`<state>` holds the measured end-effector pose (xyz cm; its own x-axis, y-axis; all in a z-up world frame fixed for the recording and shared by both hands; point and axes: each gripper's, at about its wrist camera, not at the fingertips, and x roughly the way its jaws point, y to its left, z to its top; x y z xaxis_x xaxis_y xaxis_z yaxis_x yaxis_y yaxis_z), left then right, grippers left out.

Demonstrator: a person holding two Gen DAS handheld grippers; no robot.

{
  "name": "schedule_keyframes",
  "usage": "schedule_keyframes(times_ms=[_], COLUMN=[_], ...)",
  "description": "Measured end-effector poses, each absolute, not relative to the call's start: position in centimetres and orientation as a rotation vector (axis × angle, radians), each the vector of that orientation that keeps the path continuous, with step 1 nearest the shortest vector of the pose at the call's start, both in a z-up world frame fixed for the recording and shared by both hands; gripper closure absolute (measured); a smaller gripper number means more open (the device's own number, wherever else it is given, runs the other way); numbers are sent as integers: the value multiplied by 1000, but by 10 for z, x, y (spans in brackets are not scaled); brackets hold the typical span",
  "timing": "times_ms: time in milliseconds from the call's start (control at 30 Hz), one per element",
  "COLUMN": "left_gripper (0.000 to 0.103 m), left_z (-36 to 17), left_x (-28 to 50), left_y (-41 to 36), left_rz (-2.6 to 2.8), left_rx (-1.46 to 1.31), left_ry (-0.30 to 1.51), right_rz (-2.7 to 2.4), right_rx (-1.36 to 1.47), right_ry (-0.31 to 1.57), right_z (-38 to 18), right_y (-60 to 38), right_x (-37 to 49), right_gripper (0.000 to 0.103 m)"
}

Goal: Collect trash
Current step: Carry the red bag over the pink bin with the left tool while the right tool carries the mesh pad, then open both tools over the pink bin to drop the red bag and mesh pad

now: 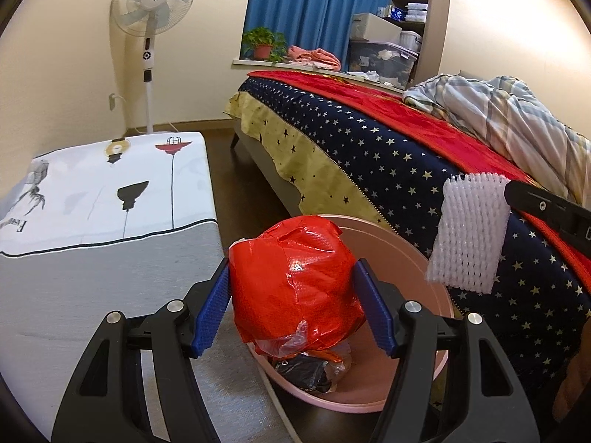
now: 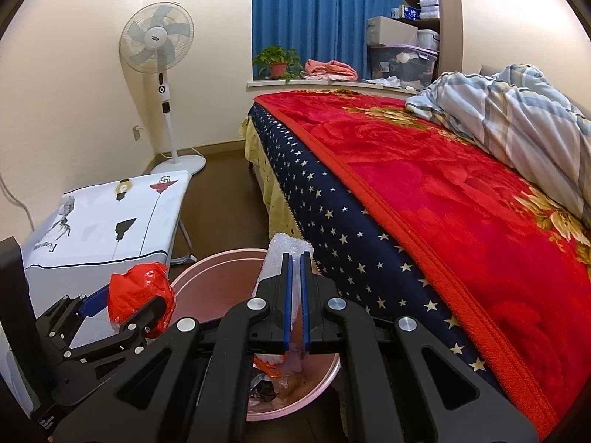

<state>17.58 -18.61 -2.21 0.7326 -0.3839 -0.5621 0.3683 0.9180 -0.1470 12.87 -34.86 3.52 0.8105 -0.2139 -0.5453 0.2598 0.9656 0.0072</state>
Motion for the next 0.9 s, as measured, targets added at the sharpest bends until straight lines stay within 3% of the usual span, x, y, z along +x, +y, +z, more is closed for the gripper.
schedule_keyframes(times_ms=[467, 567, 633, 700, 767, 833, 900], left_gripper=[38, 26, 23, 23, 23, 18, 15], left_z=[-25, -24, -23, -22, -19, -15, -10], left_x=[176, 176, 176, 175, 174, 170, 166], left_y=[-199, -200, -197, -193, -187, -181, -174], left_rz=[-431, -447, -440, -427, -417, -404, -387], left_rx=[-21, -32, -39, -36, -32, -30, -29], left_ry=[631, 629, 624, 624, 619, 612, 599], right_rz=[-274, -286, -296, -319, -329, -324, -310], right_rx=[95, 93, 94, 99, 115, 125, 128], right_ry=[576, 577, 578, 565, 553, 542, 538], right_z=[34, 34, 33, 34, 36, 38, 39], right_y=[-353, -354, -354, -356, -358, -358, -357], right_x=[129, 129, 128, 126, 122, 119, 117], right_gripper=[97, 92, 70, 55, 48, 32, 23])
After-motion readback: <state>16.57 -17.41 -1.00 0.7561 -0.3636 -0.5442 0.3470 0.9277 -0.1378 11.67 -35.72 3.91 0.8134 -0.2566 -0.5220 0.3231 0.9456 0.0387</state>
